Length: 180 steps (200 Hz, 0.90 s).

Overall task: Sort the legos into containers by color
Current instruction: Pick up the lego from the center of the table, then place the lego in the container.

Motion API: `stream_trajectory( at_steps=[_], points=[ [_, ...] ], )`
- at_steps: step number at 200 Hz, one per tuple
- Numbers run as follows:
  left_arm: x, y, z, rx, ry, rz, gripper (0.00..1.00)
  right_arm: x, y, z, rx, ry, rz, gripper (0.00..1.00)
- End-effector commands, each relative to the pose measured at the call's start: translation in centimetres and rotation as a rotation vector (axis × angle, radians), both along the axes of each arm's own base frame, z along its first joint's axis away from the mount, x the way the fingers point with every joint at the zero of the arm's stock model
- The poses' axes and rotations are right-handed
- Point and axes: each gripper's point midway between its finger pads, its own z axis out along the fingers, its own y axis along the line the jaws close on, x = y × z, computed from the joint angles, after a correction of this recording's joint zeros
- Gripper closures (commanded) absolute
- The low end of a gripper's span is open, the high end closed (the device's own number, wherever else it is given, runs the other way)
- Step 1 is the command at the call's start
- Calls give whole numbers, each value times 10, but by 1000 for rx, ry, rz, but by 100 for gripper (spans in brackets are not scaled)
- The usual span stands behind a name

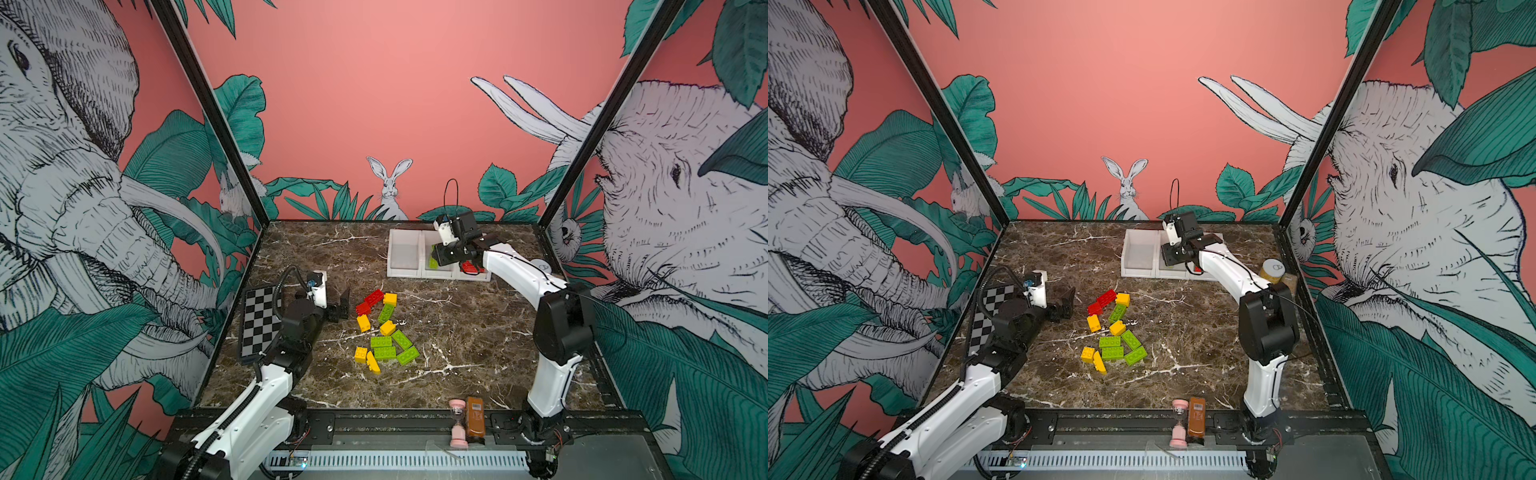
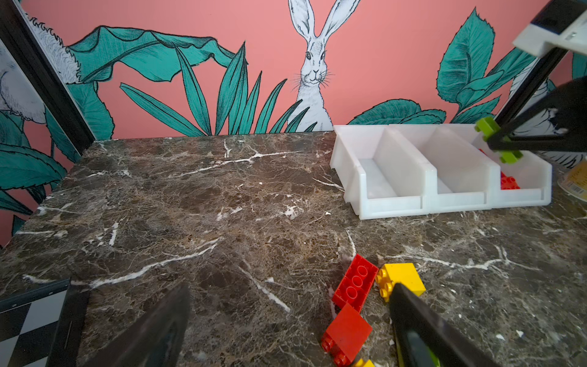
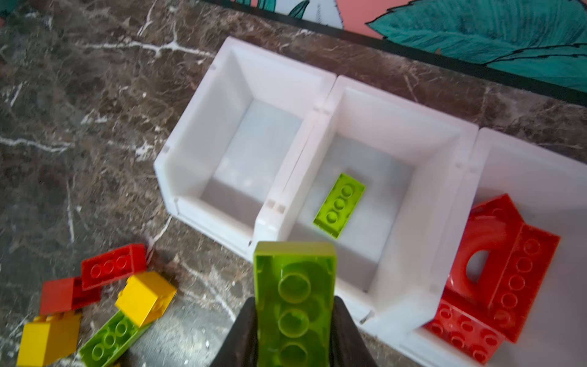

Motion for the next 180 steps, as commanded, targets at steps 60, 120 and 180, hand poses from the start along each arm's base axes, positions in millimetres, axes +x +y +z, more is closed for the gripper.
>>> stream_trajectory(
  at_steps=[60,120,180],
  points=[
    [-2,1,-2,7,-6,0,2,61,-19,-22,-76,-18,-129,72],
    [-2,1,-2,8,-6,1,1,75,-27,-47,-149,4,-177,71],
    [-2,0,-3,9,-3,0,1,73,-27,-59,-171,24,-164,55]
  ],
)
